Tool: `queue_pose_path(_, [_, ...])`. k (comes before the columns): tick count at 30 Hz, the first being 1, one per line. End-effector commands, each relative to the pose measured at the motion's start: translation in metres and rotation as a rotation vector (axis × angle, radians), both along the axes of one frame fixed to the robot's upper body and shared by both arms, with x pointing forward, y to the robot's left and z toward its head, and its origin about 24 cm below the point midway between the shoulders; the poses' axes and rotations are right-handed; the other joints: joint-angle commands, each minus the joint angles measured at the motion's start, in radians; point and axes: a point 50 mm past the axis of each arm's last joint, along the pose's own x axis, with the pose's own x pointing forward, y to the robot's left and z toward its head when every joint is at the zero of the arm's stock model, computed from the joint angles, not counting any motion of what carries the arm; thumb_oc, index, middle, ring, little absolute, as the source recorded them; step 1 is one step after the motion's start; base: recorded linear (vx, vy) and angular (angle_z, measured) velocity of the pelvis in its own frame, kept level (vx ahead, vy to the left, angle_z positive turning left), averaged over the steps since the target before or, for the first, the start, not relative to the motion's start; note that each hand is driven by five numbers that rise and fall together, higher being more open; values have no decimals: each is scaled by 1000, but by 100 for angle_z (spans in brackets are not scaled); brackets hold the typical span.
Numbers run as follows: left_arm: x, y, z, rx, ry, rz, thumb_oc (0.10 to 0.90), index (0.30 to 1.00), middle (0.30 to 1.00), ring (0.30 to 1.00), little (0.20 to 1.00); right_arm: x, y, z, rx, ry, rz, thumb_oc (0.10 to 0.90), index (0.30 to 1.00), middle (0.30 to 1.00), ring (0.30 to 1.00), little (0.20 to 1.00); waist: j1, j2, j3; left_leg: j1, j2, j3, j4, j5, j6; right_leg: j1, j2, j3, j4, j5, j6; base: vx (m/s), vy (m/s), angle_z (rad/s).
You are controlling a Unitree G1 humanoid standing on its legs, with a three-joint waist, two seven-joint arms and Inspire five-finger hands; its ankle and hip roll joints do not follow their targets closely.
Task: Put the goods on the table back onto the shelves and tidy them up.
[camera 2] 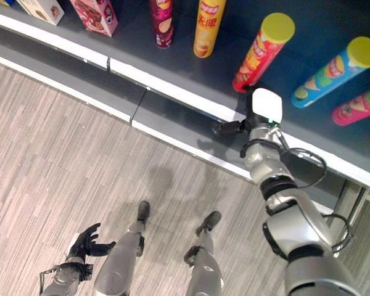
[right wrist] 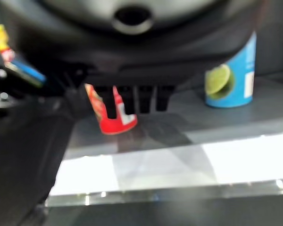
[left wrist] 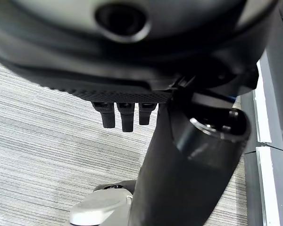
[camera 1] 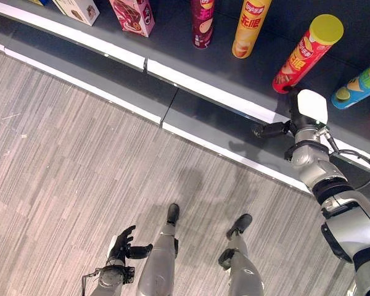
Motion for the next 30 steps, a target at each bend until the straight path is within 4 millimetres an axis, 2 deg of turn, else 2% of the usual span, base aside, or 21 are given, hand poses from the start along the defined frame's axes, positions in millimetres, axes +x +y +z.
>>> queue_pose_path(1, [-18,7,-2,23,9,-12,800,900,900,900,900,-1,-16,76,-109,-230,-44,800,900,900,900,900,42,47,-17,96,18,-131,-220,61,7,59,-34,66,227,-224,125,0,0,0])
queue_pose_path(12, [-17,7,-1,19,2,-8,800,900,900,900,900,0,-17,75,-106,-216,-58,800,900,900,900,900,42,49,-17,97,14,-137,-220,60,12,54,-34,78,229,-224,124,0,0,0])
queue_pose_path(19, [-17,5,-2,13,11,3,800,900,900,900,900,-1,-9,67,-103,-211,-15,800,900,900,900,900,28,33,-22,107,13,-127,-220,54,13,63,-30,88,217,-219,124,0,0,0])
queue_pose_path(22, [-18,6,-5,15,29,21,800,900,900,900,900,-5,10,46,-108,-194,85,800,900,900,900,900,2,0,-36,126,18,-110,-219,43,10,85,-23,95,192,-207,128,-5,3,-5])
queue_pose_path(23, [-18,7,-6,21,38,22,800,900,900,900,900,-9,18,29,-81,-173,127,800,900,900,900,900,-11,-19,-46,137,21,-99,-217,38,7,99,-18,97,175,-200,129,0,-3,-14])
queue_pose_path(26, [-18,7,-7,26,54,30,800,900,900,900,900,-17,35,-1,-24,-131,206,800,900,900,900,900,-35,-44,-66,151,25,-84,-216,33,7,118,-14,101,151,-186,133,2,-5,-12])
queue_pose_path(27, [-19,8,-7,28,56,29,800,900,900,900,900,-18,35,-1,-23,-129,205,800,900,900,900,900,-34,-45,-67,152,24,-83,-216,33,7,119,-14,101,150,-186,133,5,0,-18])
queue_pose_path(29, [-21,11,-8,43,71,31,800,900,900,900,900,-27,44,-27,28,-78,249,800,900,900,900,900,-49,-61,-80,170,28,-70,-216,25,8,133,-11,109,141,-183,133,28,-8,-29])
queue_pose_path(30, [-22,15,-9,50,83,43,800,900,900,900,900,-38,46,-52,89,-19,262,800,900,900,900,900,-67,-73,-98,190,30,-56,-217,18,10,149,-8,117,128,-177,136,53,-5,-22])
